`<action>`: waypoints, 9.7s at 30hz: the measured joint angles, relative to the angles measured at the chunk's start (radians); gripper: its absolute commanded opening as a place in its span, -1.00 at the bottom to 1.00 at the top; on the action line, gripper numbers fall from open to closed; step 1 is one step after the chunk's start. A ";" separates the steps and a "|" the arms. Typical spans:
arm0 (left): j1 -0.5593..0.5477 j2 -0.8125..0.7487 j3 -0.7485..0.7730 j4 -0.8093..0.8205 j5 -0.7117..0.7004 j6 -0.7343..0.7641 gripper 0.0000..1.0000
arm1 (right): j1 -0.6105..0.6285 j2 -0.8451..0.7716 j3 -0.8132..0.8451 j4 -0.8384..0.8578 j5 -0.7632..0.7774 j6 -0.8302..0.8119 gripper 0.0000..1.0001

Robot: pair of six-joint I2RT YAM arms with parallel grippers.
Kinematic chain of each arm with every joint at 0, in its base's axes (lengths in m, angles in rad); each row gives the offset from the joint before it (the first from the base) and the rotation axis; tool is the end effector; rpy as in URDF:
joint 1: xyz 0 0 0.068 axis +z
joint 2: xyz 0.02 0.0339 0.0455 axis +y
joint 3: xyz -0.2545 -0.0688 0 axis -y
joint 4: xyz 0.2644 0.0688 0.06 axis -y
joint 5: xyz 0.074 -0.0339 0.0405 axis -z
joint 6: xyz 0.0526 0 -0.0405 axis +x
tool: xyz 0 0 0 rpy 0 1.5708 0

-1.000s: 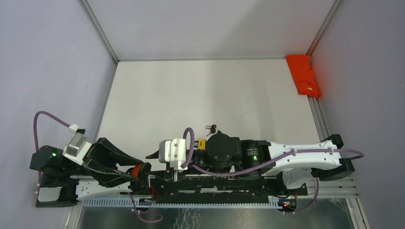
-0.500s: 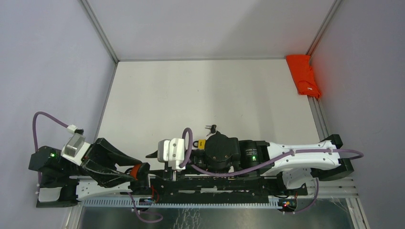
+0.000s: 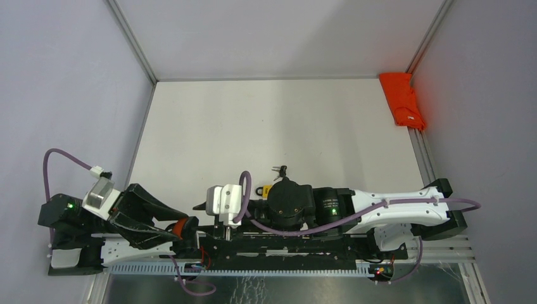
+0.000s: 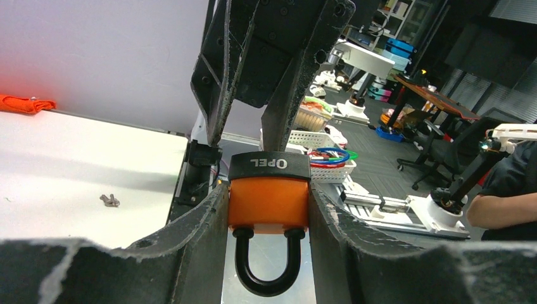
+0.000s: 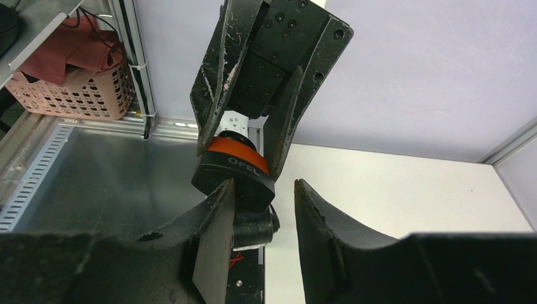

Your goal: Unlock with the key

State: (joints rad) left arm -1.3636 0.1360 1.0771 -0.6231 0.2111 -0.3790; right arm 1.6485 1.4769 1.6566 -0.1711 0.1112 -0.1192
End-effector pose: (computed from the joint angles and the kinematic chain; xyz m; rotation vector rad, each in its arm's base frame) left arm -0.0120 0.0034 0.4362 0.8590 1.1593 -1.6070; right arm -0.0230 0.3712 0.4743 -1.2332 1.1329 1.1003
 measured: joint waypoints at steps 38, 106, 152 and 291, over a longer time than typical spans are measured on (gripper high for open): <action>0.003 0.000 0.005 -0.033 -0.057 0.039 -0.96 | -0.189 -0.103 -0.191 0.006 0.085 0.158 -0.08; -0.016 -0.021 0.009 0.005 -0.005 0.043 -0.96 | -0.842 0.310 -0.670 0.086 -0.060 0.299 -0.79; -0.042 -0.067 -0.019 -0.029 -0.120 0.093 -0.96 | -0.944 0.888 0.228 -0.216 -0.197 0.085 -0.57; -0.059 0.027 -0.072 -0.002 -0.122 0.134 -0.96 | -0.686 0.127 -0.750 -0.185 0.024 0.137 -1.00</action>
State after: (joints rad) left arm -1.4223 0.1635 1.0050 -0.6247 0.0887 -0.2447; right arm 0.9627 1.6035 0.9062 -0.3557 0.1356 0.0181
